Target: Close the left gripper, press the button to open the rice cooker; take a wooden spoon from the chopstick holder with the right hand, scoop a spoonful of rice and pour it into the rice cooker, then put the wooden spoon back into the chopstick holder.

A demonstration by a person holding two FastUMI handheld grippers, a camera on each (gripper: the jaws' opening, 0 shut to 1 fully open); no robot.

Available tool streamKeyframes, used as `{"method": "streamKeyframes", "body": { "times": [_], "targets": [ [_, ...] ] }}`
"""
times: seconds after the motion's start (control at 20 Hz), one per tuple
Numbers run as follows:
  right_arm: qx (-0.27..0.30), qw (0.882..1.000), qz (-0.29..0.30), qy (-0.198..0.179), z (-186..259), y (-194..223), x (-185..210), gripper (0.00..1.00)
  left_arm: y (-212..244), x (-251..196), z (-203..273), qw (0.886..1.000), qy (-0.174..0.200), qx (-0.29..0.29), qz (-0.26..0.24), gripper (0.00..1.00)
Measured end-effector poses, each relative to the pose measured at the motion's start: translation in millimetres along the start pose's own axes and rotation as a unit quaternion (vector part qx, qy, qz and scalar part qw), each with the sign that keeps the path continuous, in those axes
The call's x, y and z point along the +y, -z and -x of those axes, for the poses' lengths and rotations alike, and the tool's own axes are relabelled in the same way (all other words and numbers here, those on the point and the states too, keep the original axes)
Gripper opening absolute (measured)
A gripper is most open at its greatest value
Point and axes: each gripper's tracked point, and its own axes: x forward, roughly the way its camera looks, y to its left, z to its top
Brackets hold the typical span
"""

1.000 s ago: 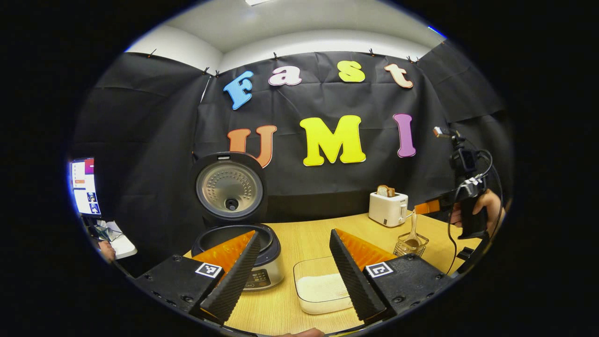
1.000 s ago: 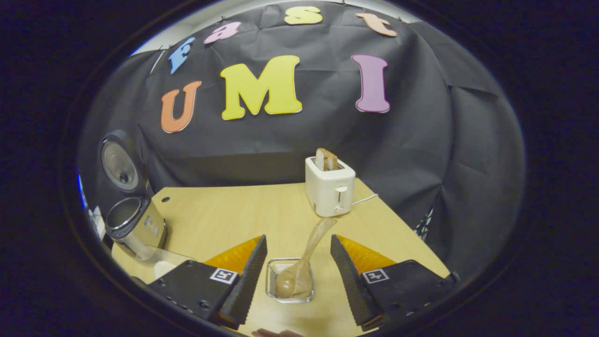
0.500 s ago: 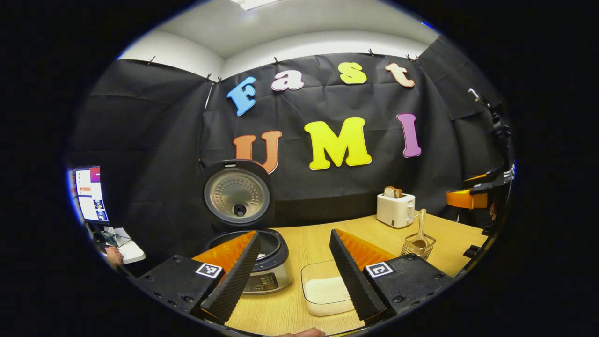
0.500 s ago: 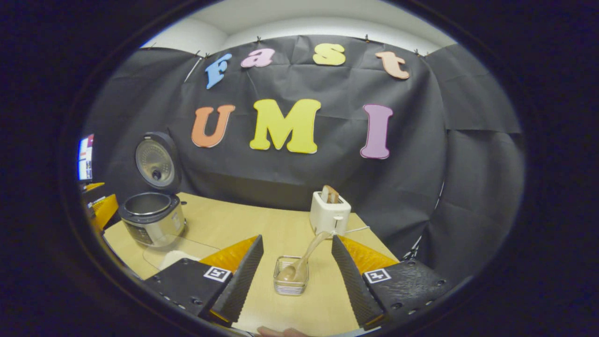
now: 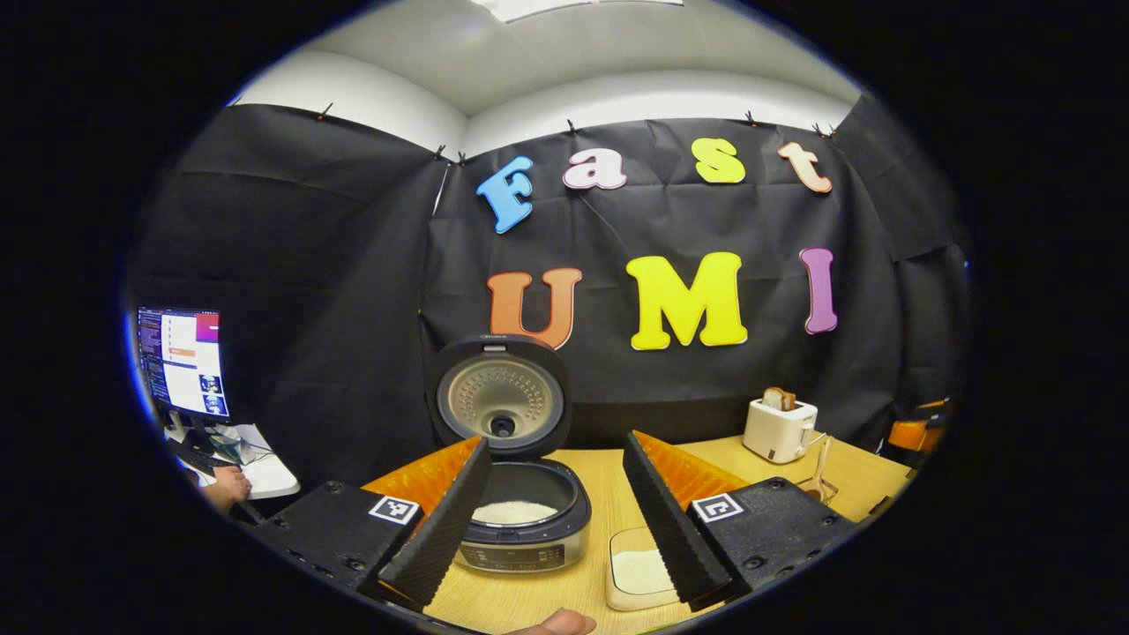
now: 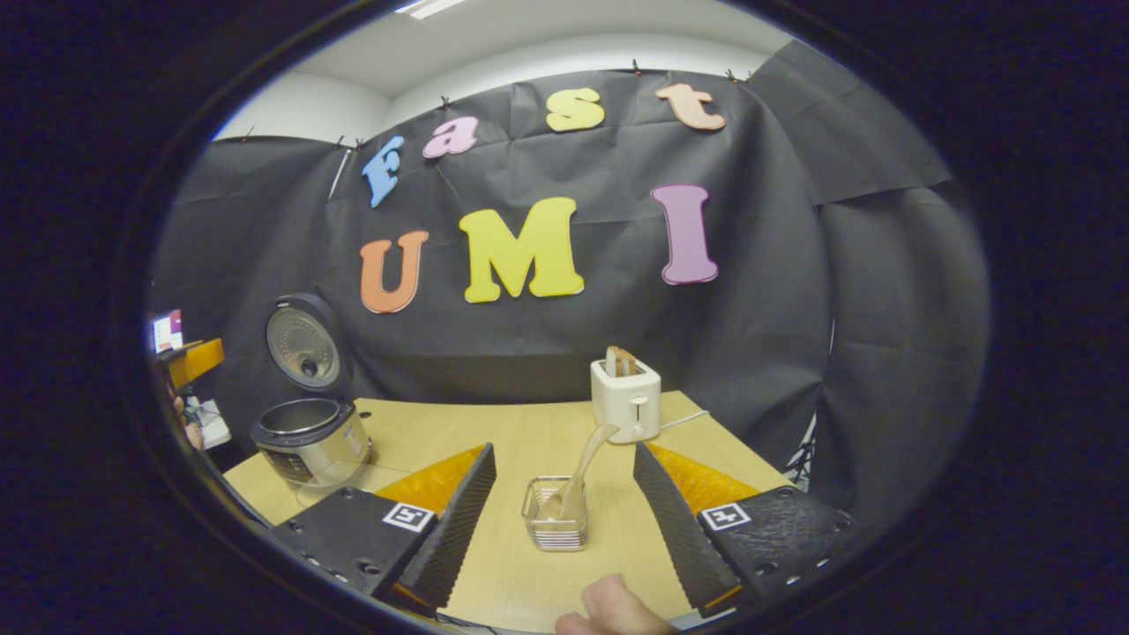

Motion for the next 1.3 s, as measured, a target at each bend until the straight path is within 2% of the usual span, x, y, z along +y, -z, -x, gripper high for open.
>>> {"method": "streamKeyframes", "body": {
  "times": [0.1,0.4,0.45,0.55,0.7,0.8,0.85,0.9,0.95,1.0,1.15,1.2,1.25,1.3],
  "targets": [
    [0.01,1.0,-0.008,-0.004,-2,8,-7,0.94,-23,14,-12,1.0,-0.017,-0.011,0.006,0.96],
    [0.015,1.0,-0.008,0.0,-11,21,-19,0.92,-75,29,-68,0.999,-0.012,-0.029,0.036,0.96],
    [0.015,1.0,-0.007,-0.001,-11,23,-20,0.95,-79,34,-81,0.999,-0.019,-0.031,0.039,1.0],
    [0.017,1.0,0.0,-0.004,-12,27,-19,0.96,-84,43,-113,0.998,-0.033,-0.032,0.045,0.96],
    [0.026,1.0,0.009,-0.01,-15,36,-14,0.96,-85,48,-165,0.999,-0.02,-0.028,0.018,0.96],
    [0.031,0.999,0.022,-0.02,-18,41,-11,0.96,-88,62,-200,0.998,-0.027,-0.051,-0.001,0.96],
    [0.029,0.999,0.027,-0.023,-18,42,-11,0.92,-85,71,-217,0.998,-0.037,-0.056,-0.001,0.96],
    [0.024,0.999,0.032,-0.025,-22,42,-10,0.96,-80,75,-233,0.998,-0.04,-0.052,0.008,0.96],
    [0.02,0.999,0.032,-0.025,-25,42,-10,0.92,-75,77,-247,0.998,-0.039,-0.053,0.017,0.96],
    [0.019,0.999,0.029,-0.026,-30,44,-9,0.96,-71,80,-257,0.998,-0.036,-0.055,0.02,0.96],
    [0.025,0.999,0.019,-0.042,-38,50,0,0.96,-57,93,-284,0.997,-0.051,-0.055,0.012,0.96],
    [0.025,0.999,0.016,-0.044,-41,50,0,0.92,-54,96,-289,0.997,-0.051,-0.057,0.012,0.96],
    [0.027,0.999,0.015,-0.043,-44,49,1,0.96,-56,98,-293,0.997,-0.05,-0.058,0.019,0.96],
    [0.027,0.998,0.016,-0.046,-45,47,4,0.96,-58,98,-296,0.997,-0.045,-0.061,0.026,0.96]
  ]
}}
